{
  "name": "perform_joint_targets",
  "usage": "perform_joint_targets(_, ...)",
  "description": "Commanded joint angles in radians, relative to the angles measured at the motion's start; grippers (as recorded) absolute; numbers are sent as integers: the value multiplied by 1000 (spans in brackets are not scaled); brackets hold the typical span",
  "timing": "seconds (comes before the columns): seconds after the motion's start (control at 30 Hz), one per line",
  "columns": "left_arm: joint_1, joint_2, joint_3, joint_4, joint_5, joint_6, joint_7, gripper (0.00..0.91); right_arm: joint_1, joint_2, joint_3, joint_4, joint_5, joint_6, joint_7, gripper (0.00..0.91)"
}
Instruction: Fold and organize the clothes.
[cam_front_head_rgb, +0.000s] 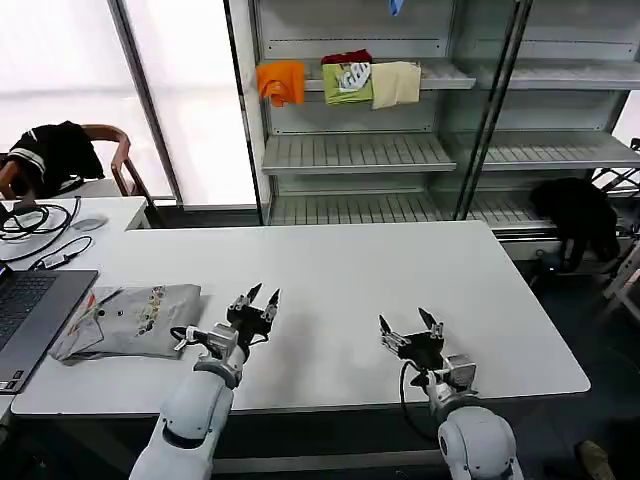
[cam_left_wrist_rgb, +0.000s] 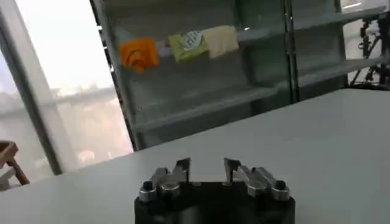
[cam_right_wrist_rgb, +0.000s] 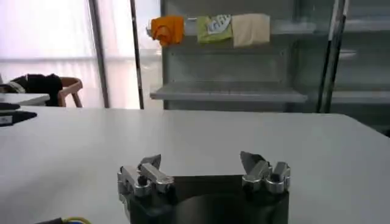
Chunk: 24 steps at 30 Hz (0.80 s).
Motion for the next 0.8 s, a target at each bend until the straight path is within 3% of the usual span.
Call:
perform_joint_targets(0.03, -5, 3, -27, -16, -59, 23, -6, 907, 7, 7, -5, -2, -4, -5, -1, 907)
perform_joint_targets(0.2, -1, 6, -65, -8, -12, 13, 26, 907, 3, -3, 4, -3, -2, -5, -1, 907)
perform_joint_targets(0.27, 9, 15, -110, 20, 118, -59, 35, 907, 1, -4, 6, -6, -1, -4, 0, 907)
perform_joint_targets(0.37, 48, 54, -192, 47, 298, -80, 69, 907, 0, -4, 6, -12, -2, -2, 0, 907)
perform_joint_targets(0.47, 79, 91, -226, 69, 314, -81, 69, 907, 3, -2, 1, -23, -3, 1, 0, 907)
perform_joint_targets(0.8, 88, 91, -263, 62, 279, -54, 45, 907, 18, 32, -18, -29, -14, 0, -5, 907)
